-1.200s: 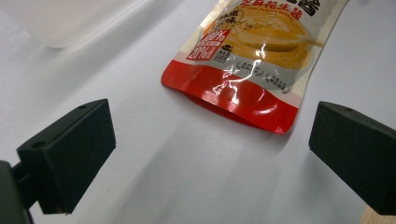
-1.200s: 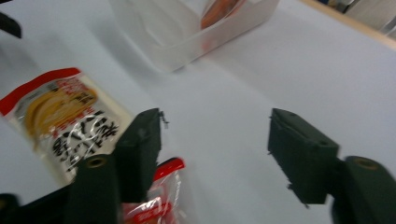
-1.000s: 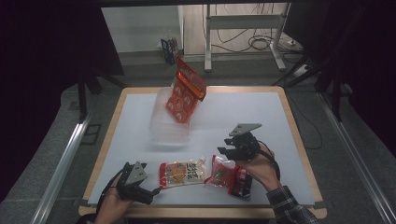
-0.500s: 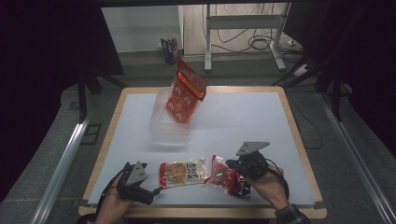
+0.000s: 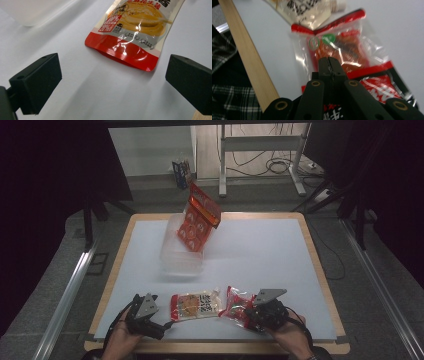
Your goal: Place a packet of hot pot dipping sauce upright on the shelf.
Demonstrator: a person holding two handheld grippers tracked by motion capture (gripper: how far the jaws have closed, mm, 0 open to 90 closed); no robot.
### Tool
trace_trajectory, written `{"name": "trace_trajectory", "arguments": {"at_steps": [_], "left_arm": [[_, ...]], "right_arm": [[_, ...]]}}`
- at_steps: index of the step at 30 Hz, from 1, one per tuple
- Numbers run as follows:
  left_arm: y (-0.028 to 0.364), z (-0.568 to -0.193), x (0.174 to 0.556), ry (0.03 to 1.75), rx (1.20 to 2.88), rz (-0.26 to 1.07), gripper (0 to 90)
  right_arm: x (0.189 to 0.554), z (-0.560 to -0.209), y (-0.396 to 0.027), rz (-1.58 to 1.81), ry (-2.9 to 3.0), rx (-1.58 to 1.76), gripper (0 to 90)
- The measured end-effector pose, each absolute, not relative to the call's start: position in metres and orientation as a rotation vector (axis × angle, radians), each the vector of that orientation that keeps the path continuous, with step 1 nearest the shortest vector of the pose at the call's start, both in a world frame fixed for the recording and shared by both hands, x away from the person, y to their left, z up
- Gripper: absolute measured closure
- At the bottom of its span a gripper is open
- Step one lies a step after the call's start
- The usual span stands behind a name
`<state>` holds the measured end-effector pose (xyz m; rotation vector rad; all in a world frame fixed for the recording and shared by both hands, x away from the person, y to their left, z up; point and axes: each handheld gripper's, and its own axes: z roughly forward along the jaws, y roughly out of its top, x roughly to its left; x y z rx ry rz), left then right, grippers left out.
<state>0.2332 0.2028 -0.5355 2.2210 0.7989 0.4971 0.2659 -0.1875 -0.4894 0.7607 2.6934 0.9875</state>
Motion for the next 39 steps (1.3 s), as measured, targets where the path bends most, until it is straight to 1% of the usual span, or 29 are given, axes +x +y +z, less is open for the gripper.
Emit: {"name": "trace_trajectory", "arguments": {"at_steps": [9,20,22,32,36,39], "left_arm": [[0.202,-0.536,0.233,0.795,2.226,0.497,0.4],[0.199,-0.536,0.232,0.774,2.240,0.499,0.4],[0.199,-0.536,0.232,0.772,2.242,0.501,0.5],[0.198,-0.536,0.232,0.761,2.247,0.506,0.5],[0.198,-0.536,0.232,0.760,2.243,0.508,0.5],[0.198,-0.536,0.232,0.761,2.242,0.509,0.5]], "right_arm": [[0.255,-0.505,-0.188,0.889,2.765,0.729,88.5],[0.264,-0.510,-0.190,0.810,2.694,0.760,88.6],[0.266,-0.512,-0.189,0.688,2.604,0.751,88.6],[0.276,-0.514,-0.191,0.763,2.603,0.807,88.3],[0.273,-0.513,-0.191,0.765,2.579,0.846,84.7],[0.269,-0.509,-0.195,0.851,2.615,0.914,84.2]]}}
